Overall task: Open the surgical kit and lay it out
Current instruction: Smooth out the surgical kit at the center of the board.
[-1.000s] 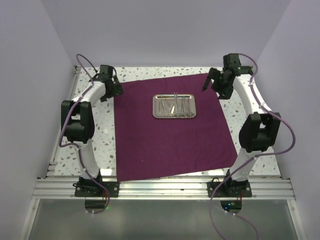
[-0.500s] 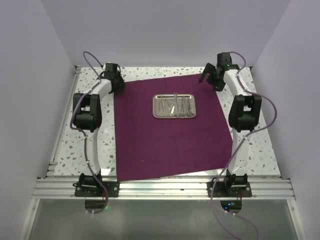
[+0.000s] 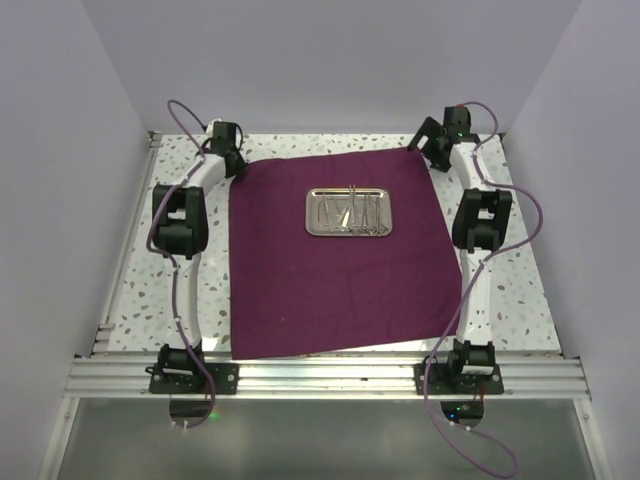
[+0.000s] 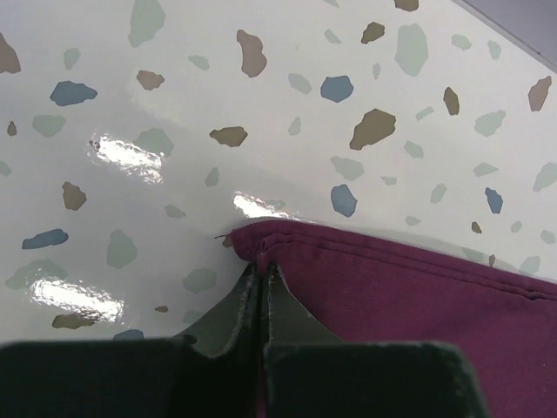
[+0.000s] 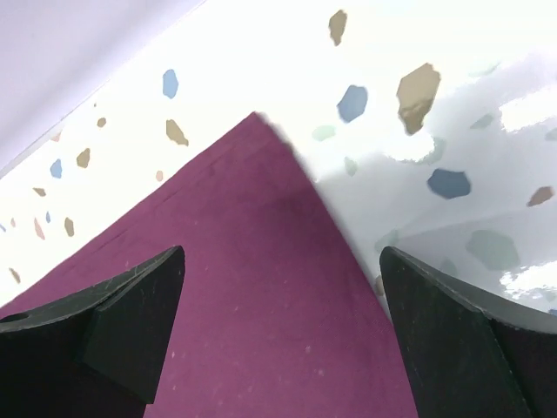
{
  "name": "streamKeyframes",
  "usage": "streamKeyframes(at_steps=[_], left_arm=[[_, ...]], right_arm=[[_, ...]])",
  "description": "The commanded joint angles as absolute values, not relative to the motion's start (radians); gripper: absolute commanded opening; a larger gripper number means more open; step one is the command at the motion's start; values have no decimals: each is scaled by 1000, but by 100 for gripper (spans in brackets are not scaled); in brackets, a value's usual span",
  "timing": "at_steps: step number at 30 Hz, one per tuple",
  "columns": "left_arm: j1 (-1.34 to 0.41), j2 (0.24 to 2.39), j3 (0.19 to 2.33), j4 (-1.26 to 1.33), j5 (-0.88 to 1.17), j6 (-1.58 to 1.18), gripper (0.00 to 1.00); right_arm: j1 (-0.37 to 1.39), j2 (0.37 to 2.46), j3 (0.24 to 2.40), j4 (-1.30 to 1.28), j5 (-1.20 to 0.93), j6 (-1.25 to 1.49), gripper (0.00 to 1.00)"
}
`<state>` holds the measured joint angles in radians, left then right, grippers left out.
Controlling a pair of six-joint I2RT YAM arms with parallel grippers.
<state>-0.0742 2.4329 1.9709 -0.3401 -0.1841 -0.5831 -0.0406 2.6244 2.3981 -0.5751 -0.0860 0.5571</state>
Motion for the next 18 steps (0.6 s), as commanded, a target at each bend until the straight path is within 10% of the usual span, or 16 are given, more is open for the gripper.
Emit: streamKeyframes(at_steps=[1, 6, 12, 16, 18], left_arm=[[-74, 2454, 1971, -385, -127, -563, 0], [-72, 2545, 2139, -439, -110, -538, 0], [-69, 2583, 2187, -410, -81, -566, 0], [-69, 2612, 2229, -407, -58, -583, 0], [-69, 2623, 2241, -396, -51, -589, 0]], right_arm=[[-40, 2661, 2401, -539, -28, 557, 98], [-41, 2713, 2419, -535, -54, 568, 91], [-25, 2700, 2335, -502, -120, 586, 50], [-23, 2701, 2345, -518, -112, 591, 0], [-25, 2701, 2362, -540, -94, 583, 0]])
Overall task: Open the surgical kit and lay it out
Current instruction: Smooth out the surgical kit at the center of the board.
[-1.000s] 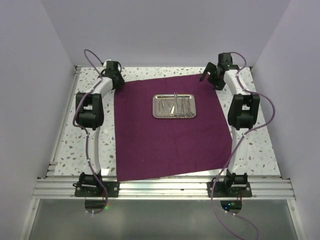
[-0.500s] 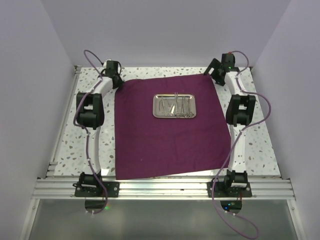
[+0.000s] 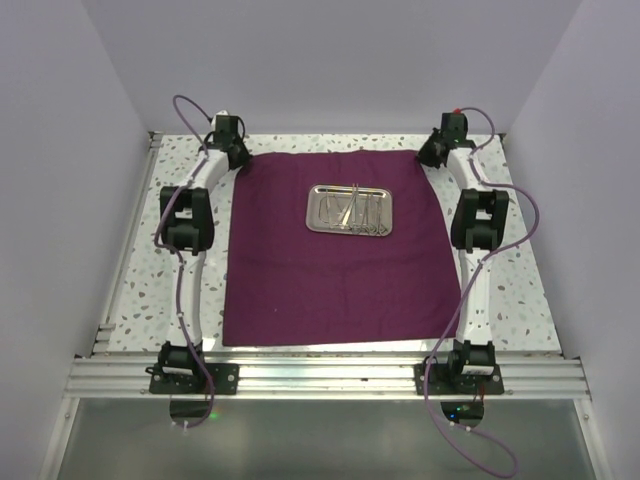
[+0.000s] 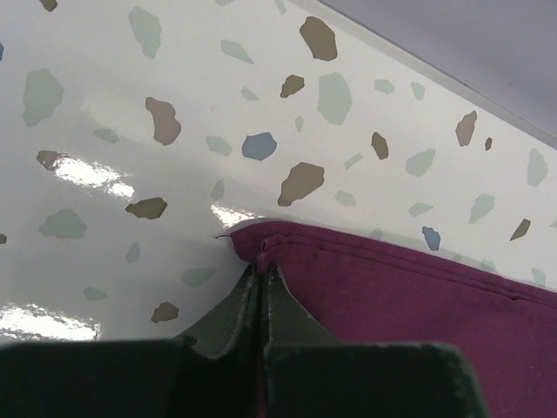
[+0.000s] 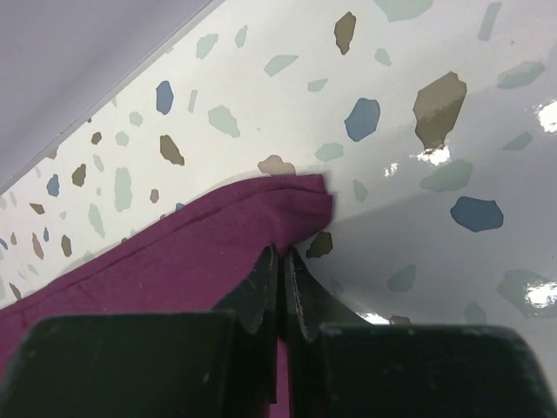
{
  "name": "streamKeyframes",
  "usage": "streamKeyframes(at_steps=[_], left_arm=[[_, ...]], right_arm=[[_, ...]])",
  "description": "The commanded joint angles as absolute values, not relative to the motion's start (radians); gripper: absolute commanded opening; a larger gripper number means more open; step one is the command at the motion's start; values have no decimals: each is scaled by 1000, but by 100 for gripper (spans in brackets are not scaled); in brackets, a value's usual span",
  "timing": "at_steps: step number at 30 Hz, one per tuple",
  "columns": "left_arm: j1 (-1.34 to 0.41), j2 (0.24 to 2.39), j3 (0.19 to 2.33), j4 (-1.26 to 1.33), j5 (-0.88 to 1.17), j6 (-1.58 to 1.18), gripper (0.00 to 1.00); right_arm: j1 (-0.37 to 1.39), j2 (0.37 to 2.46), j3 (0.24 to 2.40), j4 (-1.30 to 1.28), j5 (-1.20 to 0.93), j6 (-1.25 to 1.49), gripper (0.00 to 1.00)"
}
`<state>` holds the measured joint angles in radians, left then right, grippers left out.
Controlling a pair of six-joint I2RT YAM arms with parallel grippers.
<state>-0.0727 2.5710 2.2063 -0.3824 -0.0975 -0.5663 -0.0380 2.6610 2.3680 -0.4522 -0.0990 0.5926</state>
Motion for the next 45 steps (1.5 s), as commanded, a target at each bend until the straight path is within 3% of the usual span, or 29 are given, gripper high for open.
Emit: streamKeyframes(at_steps=[1, 13, 31, 32, 33, 34, 35, 36, 37, 41, 45], left_arm=[[-69, 2626, 2241, -387, -38, -591, 0], [-68, 2734, 2399, -245, 16, -638, 0], [25, 2684, 2359, -172, -48, -611, 0], [26, 2677, 2365, -170, -41, -604, 3], [26, 2669, 2361, -167, -32, -600, 16], [26, 2646, 2355, -164, -20, -597, 51], [26, 2628, 2347, -166, -15, -598, 64], [28, 2606, 2315, -163, -12, -591, 85], [25, 2549, 2290, -160, -9, -588, 99], [26, 2369, 2101, -147, 53, -540, 100], [-23, 2237, 2043, -241, 138, -508, 100]], right_arm=[[-25, 2700, 2368, -546, -87, 571, 0], [-48, 2686, 2464, -604, 150, 575, 0], [-57, 2758, 2543, -423, 106, 631, 1], [-58, 2723, 2527, -419, 106, 627, 13], [-57, 2695, 2478, -414, 107, 623, 56], [-57, 2668, 2450, -413, 126, 618, 69], [-57, 2639, 2421, -410, 135, 615, 84], [-57, 2572, 2355, -405, 146, 611, 89], [-57, 2539, 2324, -402, 164, 600, 91], [-55, 2369, 2191, -434, 175, 577, 93], [-35, 2165, 1989, -492, 195, 566, 95]])
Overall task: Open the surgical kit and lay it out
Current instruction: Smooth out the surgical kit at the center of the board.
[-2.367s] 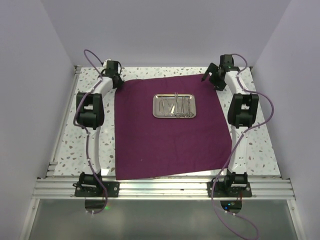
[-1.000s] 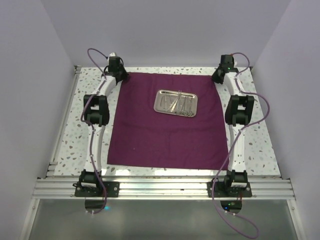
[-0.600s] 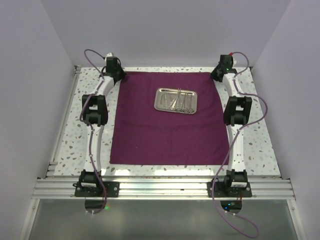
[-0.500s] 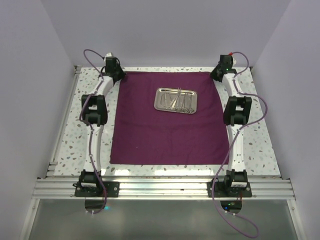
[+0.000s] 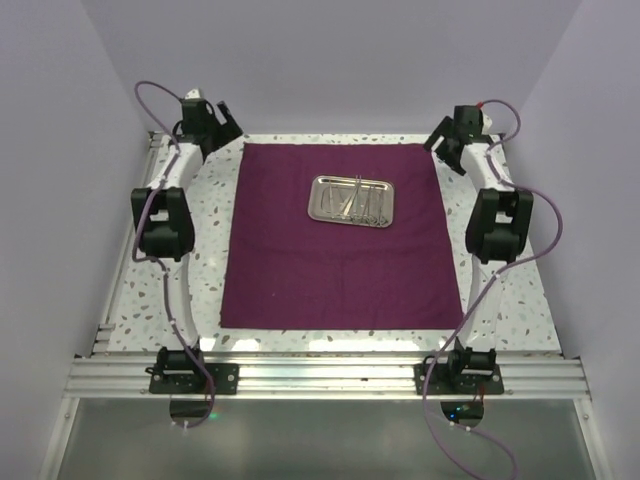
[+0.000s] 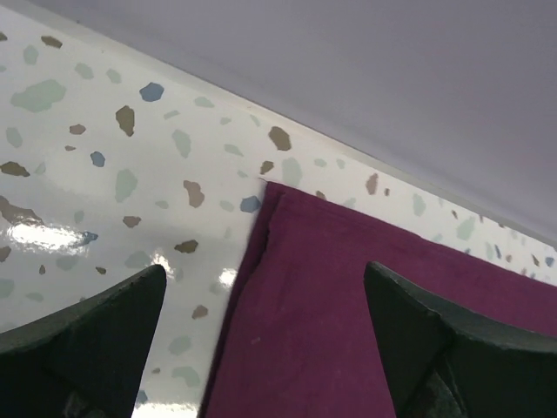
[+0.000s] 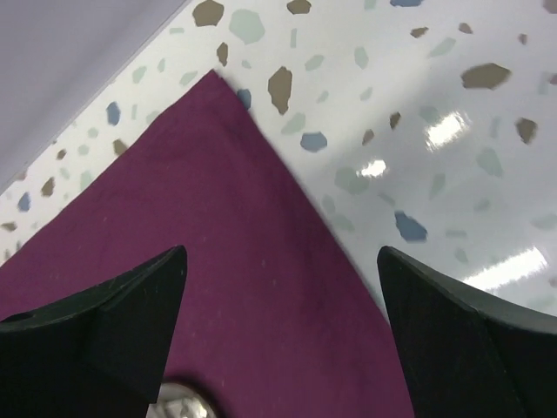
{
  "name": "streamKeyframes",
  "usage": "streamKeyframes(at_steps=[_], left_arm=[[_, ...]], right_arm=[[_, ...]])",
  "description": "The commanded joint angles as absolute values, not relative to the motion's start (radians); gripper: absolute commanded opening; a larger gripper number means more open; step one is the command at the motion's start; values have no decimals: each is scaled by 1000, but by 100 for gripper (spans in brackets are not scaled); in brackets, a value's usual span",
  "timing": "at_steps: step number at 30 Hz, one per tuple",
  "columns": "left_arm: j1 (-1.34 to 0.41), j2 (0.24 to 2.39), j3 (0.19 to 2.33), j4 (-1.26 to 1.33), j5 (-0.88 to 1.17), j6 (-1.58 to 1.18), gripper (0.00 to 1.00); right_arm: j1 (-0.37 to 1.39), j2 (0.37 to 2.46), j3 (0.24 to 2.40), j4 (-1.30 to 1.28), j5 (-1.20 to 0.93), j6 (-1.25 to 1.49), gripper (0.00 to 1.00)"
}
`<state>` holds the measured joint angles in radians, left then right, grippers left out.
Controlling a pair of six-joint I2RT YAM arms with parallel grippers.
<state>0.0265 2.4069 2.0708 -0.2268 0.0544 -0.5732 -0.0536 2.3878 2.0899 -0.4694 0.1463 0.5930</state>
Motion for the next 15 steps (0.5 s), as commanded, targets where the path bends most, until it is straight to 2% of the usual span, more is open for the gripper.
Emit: streamKeyframes(at_steps=[1, 4, 5, 8, 9, 10, 11, 13, 15], left_arm=[[-46, 2173, 2028, -268, 118, -490, 100], [-156, 2044, 1953, -272, 3, -396, 100], [-170, 2016, 1834, -232, 8, -405, 100], [-126, 1974, 1555, 45, 364, -593, 100], [-97, 1988, 1540, 69, 502, -641, 100], [-100, 1990, 1533, 61, 526, -658, 99], [-113, 1962, 1508, 52, 505, -603, 99], [-208, 1834, 1483, 20, 260, -482, 100], [-274, 1761, 1402, 143, 139, -390, 100]], right_arm=[[-26, 2076, 1949, -508, 199, 561, 95], [46, 1892, 1781, -564, 206, 519, 98], [70, 1858, 1732, -577, 203, 508, 99], [211, 1772, 1551, -674, 222, 485, 98], [247, 1749, 1531, -719, 288, 495, 98], [280, 1724, 1511, -763, 343, 505, 98], [355, 1641, 1447, -800, 395, 509, 98], [429, 1535, 1367, -798, 533, 525, 98], [460, 1367, 1235, -760, 543, 576, 98]])
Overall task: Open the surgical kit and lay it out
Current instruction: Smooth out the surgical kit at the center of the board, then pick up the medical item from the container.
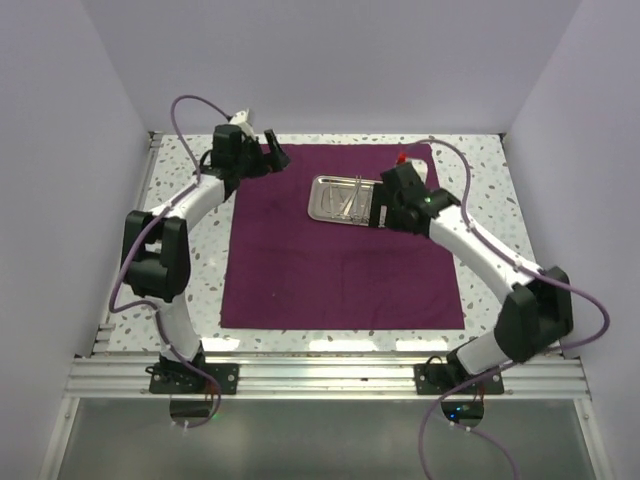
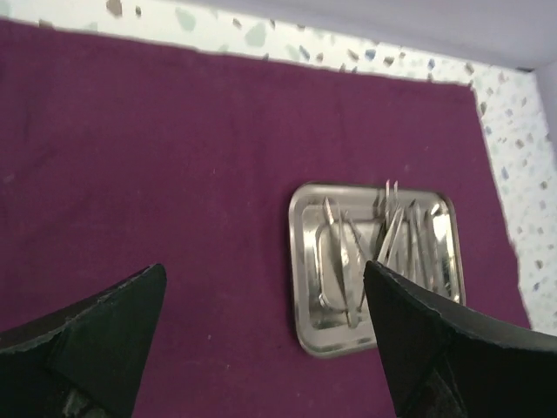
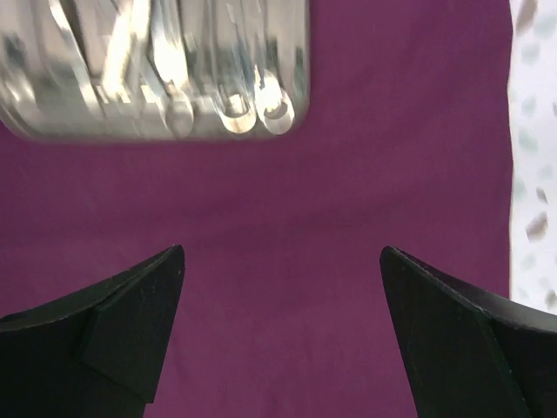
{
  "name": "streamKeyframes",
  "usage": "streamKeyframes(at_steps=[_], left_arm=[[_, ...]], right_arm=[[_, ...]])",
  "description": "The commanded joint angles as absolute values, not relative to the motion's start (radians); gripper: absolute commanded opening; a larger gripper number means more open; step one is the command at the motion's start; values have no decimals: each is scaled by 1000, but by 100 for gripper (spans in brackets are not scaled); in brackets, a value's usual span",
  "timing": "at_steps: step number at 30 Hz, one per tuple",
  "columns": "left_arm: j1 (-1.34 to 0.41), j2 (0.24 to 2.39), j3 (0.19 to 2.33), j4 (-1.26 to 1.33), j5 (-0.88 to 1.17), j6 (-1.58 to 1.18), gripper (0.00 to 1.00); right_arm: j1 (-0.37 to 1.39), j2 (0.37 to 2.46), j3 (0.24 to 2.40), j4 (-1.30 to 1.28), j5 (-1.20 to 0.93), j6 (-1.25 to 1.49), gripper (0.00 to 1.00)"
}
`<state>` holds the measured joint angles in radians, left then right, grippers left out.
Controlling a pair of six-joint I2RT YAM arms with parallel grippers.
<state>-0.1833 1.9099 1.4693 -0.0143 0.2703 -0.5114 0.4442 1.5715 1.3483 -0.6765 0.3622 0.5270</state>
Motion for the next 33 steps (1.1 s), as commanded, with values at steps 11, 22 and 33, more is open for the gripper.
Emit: streamKeyframes(at_steps=[11, 22, 33], left_arm=[[-413, 2031, 1899, -311, -66, -475, 92], [-551, 2373, 2258, -535, -224, -502, 50], [-554, 2441, 2232, -531, -290, -414, 48]], right_arm=[[460, 1046, 1052, -822, 126, 532, 98], [460, 865, 1035, -960, 201, 479, 99], [459, 874, 1032, -1002, 233, 508, 98]])
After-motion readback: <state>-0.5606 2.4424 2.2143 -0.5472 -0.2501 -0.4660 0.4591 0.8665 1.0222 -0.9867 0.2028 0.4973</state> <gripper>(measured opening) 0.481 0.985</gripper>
